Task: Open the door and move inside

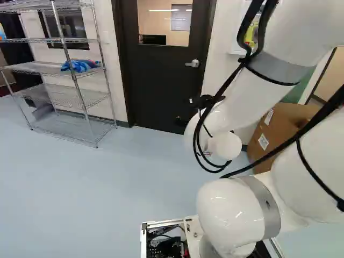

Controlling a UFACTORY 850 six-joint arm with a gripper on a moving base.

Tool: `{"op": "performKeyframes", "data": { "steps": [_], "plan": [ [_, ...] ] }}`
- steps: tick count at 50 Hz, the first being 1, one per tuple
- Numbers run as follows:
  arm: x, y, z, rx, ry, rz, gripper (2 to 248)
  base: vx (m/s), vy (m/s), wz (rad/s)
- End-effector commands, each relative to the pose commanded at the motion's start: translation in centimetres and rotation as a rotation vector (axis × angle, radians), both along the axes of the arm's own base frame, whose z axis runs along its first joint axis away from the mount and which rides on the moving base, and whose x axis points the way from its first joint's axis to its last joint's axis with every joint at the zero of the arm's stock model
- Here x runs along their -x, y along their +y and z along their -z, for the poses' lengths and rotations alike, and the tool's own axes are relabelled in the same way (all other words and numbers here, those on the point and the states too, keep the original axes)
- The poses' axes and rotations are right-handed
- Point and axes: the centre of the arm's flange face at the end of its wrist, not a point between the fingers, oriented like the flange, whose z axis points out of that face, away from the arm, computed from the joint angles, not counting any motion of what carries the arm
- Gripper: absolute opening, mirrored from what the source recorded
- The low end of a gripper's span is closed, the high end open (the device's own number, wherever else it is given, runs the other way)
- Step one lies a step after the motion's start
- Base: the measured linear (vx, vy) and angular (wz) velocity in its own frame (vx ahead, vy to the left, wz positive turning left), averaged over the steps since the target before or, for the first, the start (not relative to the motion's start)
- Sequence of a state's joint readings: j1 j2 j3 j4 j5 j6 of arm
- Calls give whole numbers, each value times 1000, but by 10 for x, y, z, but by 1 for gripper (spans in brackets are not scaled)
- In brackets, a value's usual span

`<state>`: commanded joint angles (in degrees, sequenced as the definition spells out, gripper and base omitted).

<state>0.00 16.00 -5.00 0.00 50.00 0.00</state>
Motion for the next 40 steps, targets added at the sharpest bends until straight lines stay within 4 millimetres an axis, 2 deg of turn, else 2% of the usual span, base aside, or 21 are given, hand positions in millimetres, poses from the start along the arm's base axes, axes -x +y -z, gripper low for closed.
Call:
{"op": "performKeyframes", "data": {
  "steps": [40],
  "plan": [
    [0, 0, 0, 0, 0, 0, 247, 204, 78, -28]
  ]
}}
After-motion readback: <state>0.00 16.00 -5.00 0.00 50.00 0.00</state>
